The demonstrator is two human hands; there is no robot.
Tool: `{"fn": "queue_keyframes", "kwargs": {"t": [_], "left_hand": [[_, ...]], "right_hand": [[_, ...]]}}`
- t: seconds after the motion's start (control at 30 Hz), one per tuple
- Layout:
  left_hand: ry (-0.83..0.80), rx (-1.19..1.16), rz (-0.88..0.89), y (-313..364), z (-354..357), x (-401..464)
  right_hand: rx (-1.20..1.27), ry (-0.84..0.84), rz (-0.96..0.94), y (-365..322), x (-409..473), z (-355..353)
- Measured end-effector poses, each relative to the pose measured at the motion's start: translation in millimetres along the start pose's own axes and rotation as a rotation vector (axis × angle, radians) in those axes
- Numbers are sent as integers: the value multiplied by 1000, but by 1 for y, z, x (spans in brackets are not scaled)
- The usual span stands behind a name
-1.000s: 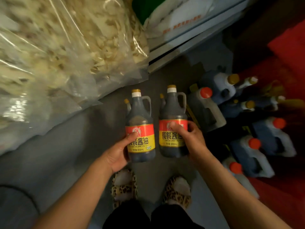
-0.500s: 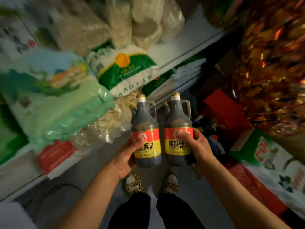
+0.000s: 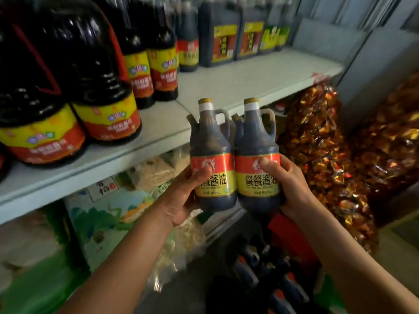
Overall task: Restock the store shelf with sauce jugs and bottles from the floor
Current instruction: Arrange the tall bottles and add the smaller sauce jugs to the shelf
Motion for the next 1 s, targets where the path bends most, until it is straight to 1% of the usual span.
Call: {"fn": "queue_keyframes", "kwargs": {"t": [0.17, 0.23, 0.4, 0.53, 0.63, 0.77, 0.87, 1.0], "left_hand": [[33, -11, 205, 76, 23, 33], [45, -31, 288, 107, 32, 53], [163, -34, 370, 158, 41, 114], [271, -30, 417, 174, 31, 165], [368, -18, 444, 172, 19, 197], [453, -22, 466, 167, 6, 226], [481, -19, 493, 166, 0, 240], [463, 115, 474, 173, -1, 245]], "right_hand": [[119, -158, -149, -71, 50, 20], [147, -224, -202, -95, 83, 29], [193, -339, -241, -124, 173, 46], [144, -447, -235, -113, 239, 70], [130, -504, -201, -95, 285, 89], [85, -589, -240, -87, 326, 107], [50, -639, -261, -89, 345, 116], [-52, -649, -317, -92, 359, 119]]}}
Point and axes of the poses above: each hand's wrist, its own x-axis towards the middle knuckle, its own z-axis out of the palm, y = z × x, the point moved 5 cm from there along x, towards the middle knuckle, and after that the axes turned 12 degrees about y, right-handed, at the moved point
